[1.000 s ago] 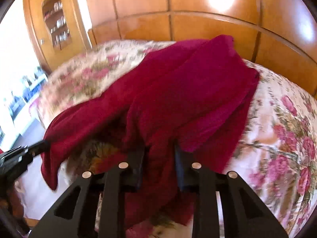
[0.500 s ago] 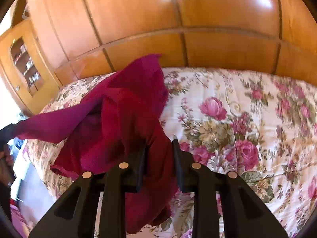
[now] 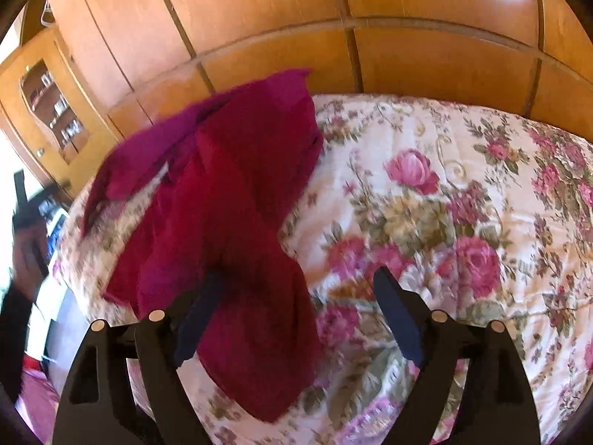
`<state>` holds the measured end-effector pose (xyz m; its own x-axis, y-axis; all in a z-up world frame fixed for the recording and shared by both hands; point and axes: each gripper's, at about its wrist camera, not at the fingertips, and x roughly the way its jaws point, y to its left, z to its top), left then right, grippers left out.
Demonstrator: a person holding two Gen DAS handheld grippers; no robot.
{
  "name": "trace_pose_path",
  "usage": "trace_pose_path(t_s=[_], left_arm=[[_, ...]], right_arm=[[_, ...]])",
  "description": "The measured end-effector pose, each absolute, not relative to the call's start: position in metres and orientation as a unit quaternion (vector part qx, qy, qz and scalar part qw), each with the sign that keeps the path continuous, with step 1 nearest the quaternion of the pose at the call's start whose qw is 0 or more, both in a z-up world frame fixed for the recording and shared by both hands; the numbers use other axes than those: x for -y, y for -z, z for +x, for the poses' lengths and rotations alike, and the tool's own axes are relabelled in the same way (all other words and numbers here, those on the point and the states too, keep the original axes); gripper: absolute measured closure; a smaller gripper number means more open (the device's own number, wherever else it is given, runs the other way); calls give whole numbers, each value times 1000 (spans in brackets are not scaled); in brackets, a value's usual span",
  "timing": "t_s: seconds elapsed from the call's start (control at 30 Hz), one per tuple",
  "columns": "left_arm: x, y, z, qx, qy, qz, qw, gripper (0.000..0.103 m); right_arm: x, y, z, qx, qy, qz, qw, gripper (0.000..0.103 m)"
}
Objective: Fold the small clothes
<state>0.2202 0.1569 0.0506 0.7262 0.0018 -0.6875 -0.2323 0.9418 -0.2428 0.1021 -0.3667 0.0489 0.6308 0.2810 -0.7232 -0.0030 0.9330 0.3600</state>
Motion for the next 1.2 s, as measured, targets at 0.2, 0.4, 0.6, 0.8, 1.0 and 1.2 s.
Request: trace_pose_path(t_s=[0.2,0.4,0.6,0.8,1.0,1.2], left_arm=[[-78,0,170,-437,104,-172,877,35],[-28,26,155,-485,148,-128,852,45],[-26,30,156,-487,149,-115,853,45],[-18,32,151,-490,151,-96,853,46],[-9,35,149,-486,173,-92,852,91],[-26,21,142,-470,180,-126,855,95]], right_arm=[[352,-48,136,-422,-113,191,879,62],[365,-63,139,-415,-38,86,905,93],[433,-79,160,-383,156,-51,909,93],[486,-60,199,-407,208,-7,889,33],[453,-56,149,-394,134,61,907,18],[390,-36,96,-425,-39,156,891,18]])
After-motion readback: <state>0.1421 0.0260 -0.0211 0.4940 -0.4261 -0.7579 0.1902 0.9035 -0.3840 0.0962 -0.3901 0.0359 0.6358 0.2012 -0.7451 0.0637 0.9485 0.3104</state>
